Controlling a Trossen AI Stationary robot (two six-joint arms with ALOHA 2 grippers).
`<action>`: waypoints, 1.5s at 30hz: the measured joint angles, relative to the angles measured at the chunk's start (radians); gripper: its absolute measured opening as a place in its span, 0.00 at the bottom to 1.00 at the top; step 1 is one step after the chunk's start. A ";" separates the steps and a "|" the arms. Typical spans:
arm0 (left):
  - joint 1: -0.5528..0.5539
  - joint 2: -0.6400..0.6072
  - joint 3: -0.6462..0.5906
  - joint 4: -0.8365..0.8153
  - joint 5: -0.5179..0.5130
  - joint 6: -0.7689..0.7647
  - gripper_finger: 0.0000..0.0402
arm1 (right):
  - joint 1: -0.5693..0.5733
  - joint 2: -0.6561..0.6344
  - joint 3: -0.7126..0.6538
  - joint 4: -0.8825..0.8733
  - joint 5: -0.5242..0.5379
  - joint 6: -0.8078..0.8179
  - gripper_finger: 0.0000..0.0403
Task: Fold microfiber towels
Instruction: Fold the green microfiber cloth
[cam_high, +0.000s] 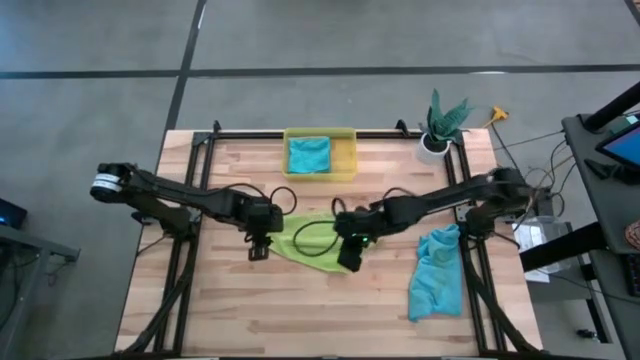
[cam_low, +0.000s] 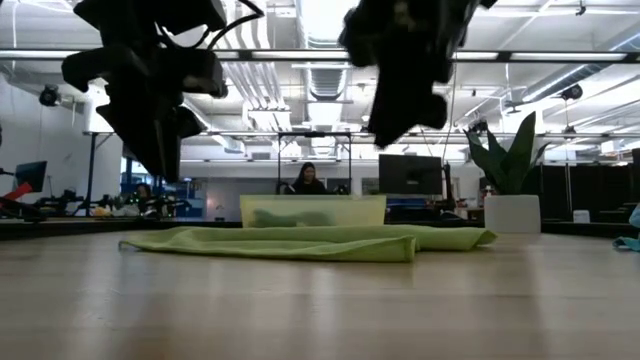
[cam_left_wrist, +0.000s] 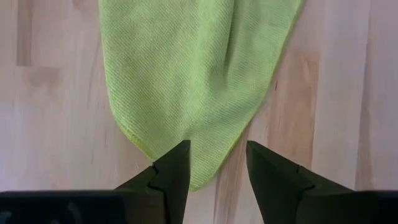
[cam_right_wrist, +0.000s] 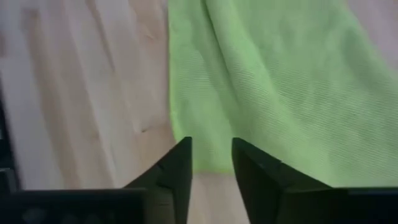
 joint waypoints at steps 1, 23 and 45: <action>0.000 0.000 0.000 -0.002 0.000 0.000 0.35 | 0.003 0.032 0.013 0.000 -0.002 0.008 0.30; -0.008 -0.057 -0.026 -0.205 0.011 0.004 0.35 | 0.021 0.372 0.260 -0.126 -0.175 0.048 0.26; -0.011 -0.200 -0.150 -0.055 0.026 -0.140 0.35 | 0.058 0.364 0.151 0.005 -0.176 -0.055 0.18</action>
